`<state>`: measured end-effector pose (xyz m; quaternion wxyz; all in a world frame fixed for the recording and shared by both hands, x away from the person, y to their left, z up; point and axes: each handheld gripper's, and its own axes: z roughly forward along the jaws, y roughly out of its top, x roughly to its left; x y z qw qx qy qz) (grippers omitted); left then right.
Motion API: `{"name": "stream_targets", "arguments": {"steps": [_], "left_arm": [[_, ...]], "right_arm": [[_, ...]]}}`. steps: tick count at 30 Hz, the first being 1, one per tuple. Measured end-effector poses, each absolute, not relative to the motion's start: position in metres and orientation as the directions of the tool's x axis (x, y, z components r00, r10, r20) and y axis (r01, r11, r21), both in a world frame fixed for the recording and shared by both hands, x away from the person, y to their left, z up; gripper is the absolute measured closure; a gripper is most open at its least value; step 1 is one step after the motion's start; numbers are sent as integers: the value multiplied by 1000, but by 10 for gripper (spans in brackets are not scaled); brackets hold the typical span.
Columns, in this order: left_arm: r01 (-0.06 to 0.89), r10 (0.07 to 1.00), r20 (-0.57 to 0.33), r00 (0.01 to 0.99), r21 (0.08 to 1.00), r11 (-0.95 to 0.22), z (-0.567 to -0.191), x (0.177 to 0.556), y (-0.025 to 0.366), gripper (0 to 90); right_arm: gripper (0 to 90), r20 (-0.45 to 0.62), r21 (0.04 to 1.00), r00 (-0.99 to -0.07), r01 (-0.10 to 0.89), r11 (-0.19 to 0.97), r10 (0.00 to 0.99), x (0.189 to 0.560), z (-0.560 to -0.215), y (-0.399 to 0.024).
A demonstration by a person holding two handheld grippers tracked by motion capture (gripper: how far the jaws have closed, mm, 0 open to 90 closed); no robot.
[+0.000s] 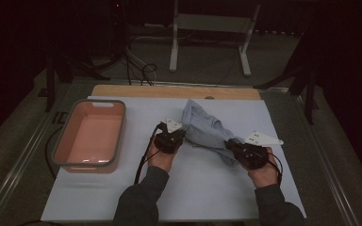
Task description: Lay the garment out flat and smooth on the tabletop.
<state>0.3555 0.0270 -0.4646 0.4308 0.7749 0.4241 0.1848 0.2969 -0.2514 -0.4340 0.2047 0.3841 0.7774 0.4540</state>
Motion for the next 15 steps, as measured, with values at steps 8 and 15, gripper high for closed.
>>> {"name": "stream_targets", "arguments": {"steps": [8,15], "left_arm": [[519,814,-177,553,838,-170,-454,356,55,894],[540,814,-262,518,839,-73,-452,357,89,898]], "right_arm": [[879,31,866,-589,419,272,808,298,-432,-260],[883,38,871,-549,428,242,835,299,-430,-272]]}}
